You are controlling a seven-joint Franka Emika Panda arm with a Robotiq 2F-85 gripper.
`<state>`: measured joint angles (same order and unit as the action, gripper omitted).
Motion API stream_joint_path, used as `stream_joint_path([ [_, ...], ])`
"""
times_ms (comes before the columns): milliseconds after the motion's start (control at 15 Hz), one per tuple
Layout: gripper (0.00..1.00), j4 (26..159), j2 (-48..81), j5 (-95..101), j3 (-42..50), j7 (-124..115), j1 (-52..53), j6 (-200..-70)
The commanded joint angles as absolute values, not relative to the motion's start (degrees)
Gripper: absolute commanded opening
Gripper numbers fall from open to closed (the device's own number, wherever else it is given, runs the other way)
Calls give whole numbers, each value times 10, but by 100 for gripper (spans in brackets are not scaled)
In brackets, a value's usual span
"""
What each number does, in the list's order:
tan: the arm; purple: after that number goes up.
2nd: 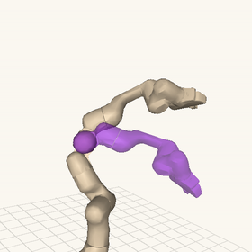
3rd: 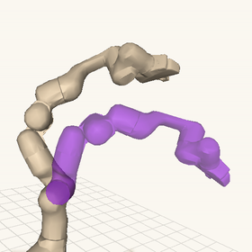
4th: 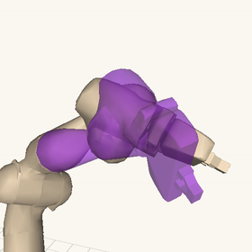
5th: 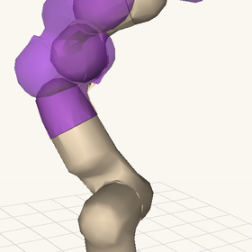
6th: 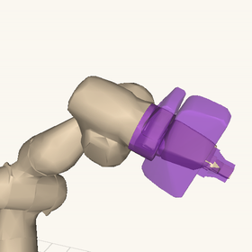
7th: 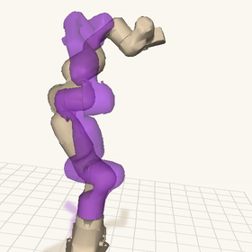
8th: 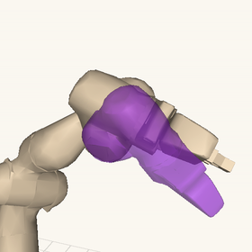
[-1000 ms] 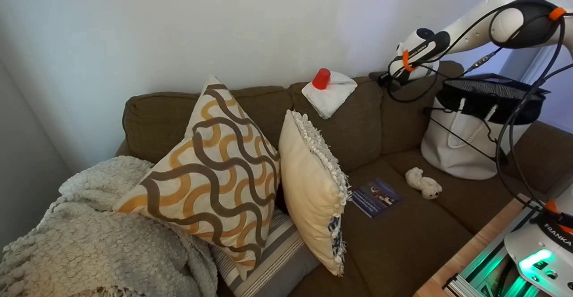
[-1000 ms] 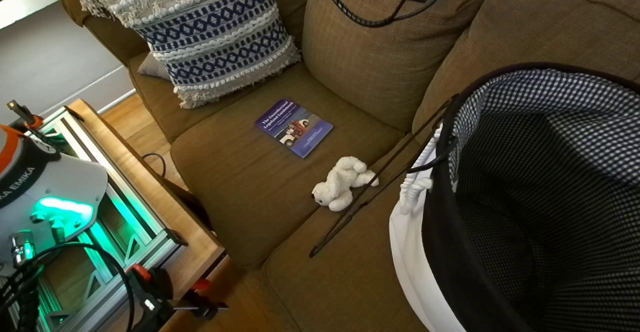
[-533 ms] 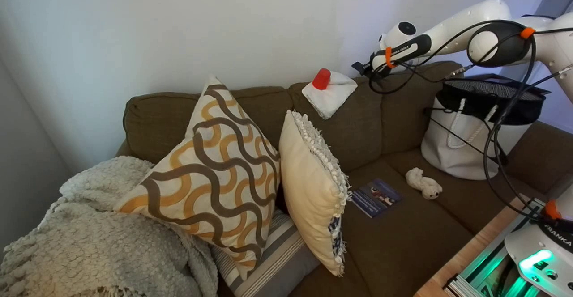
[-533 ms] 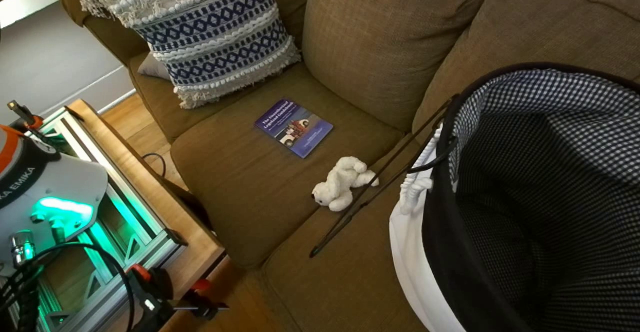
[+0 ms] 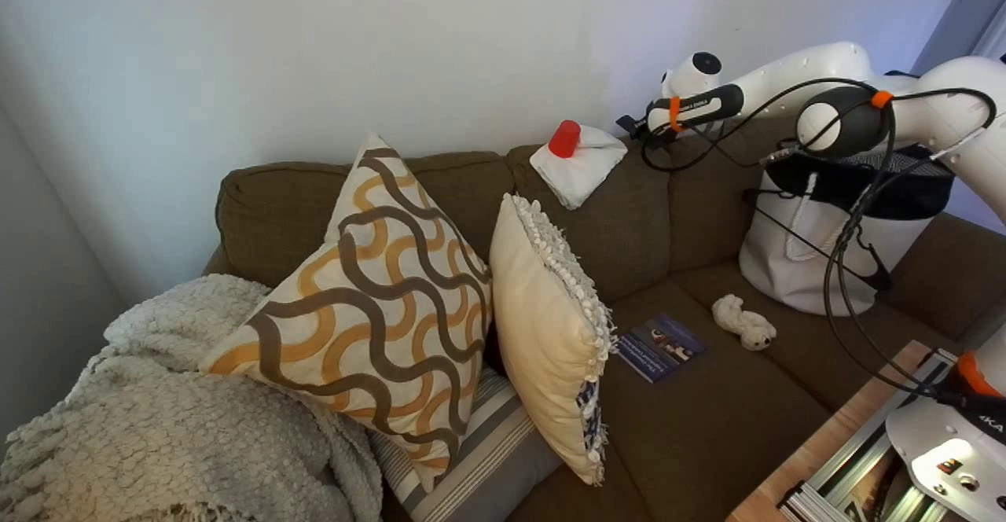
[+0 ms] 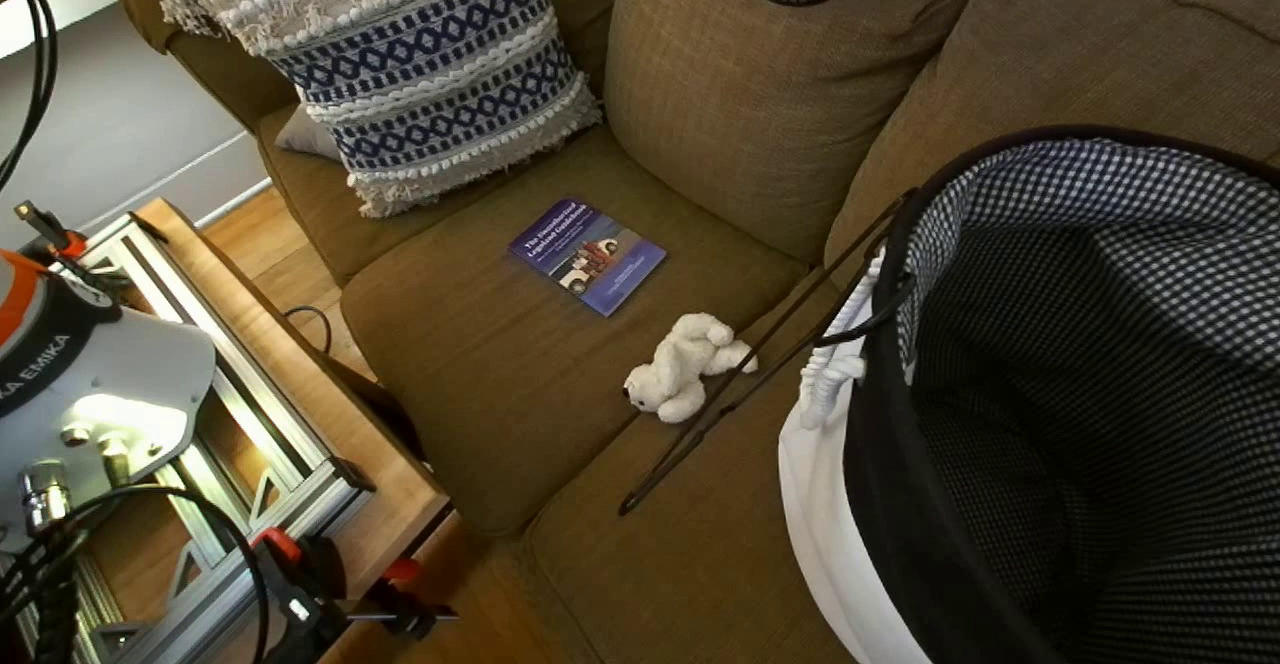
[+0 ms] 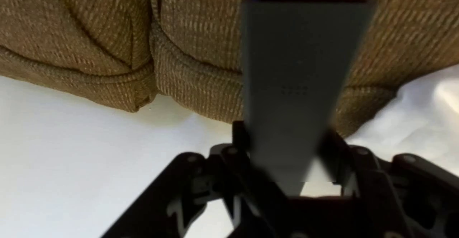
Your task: Move the remote control from the seat to the backrest of the couch
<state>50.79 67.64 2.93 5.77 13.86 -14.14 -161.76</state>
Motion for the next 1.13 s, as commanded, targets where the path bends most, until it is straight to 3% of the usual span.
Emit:
stream_joint_path([
  [0,27,417,739,19,41,146,-159,-1600],
  [67,77,409,746,19,39,146,-160,-1597],
  [133,77,401,752,19,37,146,-162,-1592],
  [333,98,394,751,30,33,141,-160,-1575],
  [600,100,470,673,30,15,180,-150,-1594],
  [1000,100,609,561,34,-84,346,-175,-1684],
  [1067,100,515,615,38,-60,296,-158,-1640],
])
